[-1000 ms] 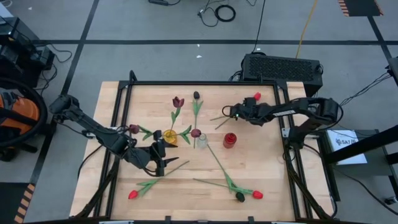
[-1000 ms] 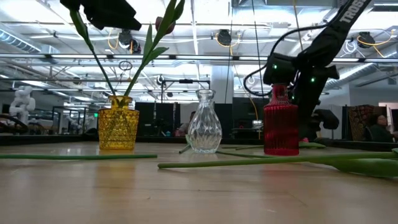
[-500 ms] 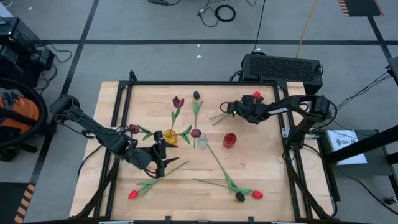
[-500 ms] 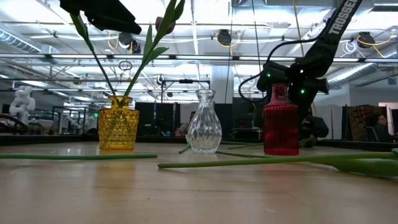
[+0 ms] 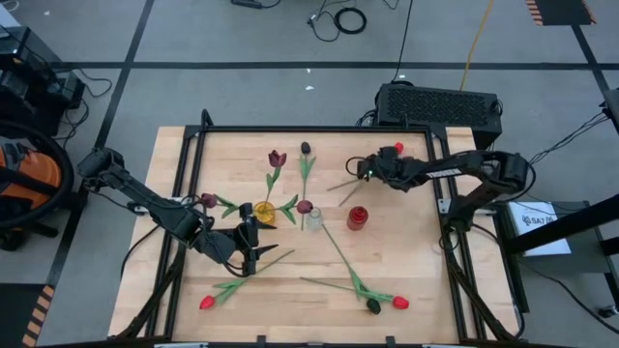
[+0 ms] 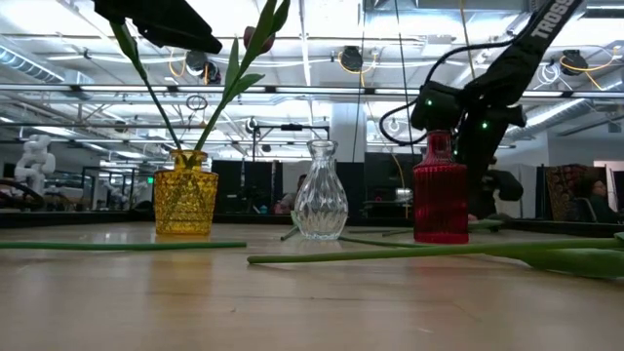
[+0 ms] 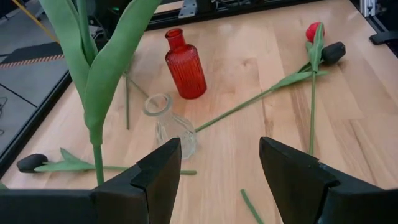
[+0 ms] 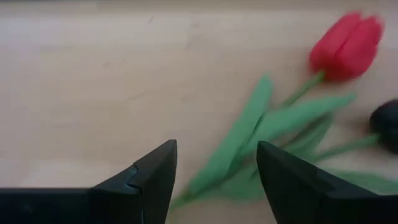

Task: Sort flowers into vase by color
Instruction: Put the top pink tulip into the transparent vase

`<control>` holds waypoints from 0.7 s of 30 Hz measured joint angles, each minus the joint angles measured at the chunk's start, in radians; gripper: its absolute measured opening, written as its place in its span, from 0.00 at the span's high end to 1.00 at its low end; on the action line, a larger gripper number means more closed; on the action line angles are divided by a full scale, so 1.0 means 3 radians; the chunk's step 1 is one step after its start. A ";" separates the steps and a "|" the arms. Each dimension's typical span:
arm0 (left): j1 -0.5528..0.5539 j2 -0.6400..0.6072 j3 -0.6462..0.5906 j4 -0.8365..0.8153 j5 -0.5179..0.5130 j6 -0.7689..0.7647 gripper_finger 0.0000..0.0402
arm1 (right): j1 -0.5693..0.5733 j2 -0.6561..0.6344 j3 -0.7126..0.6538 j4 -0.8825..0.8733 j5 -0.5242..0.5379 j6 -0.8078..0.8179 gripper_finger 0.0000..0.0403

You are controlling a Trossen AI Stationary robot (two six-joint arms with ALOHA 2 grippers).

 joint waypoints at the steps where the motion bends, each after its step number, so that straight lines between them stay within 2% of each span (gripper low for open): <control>1: 0.0000 0.0000 0.0000 0.0001 0.0000 -0.0001 0.44 | -0.0033 -0.0002 0.0000 0.0011 0.0014 -0.0016 0.47; 10: 0.0000 0.0000 0.0000 0.0002 0.0000 -0.0035 0.44 | -0.0214 0.0001 0.0000 0.0076 0.0015 -0.0099 0.47; 18: 0.0000 -0.0001 0.0000 -0.0006 0.0000 -0.0098 0.44 | -0.0014 -0.0001 0.0001 0.0079 -0.0047 -0.0097 0.47; 21: 0.0000 -0.0001 0.0000 -0.0008 0.0000 -0.0097 0.44 | 0.0028 -0.0002 0.0004 0.0041 0.0063 -0.0019 0.47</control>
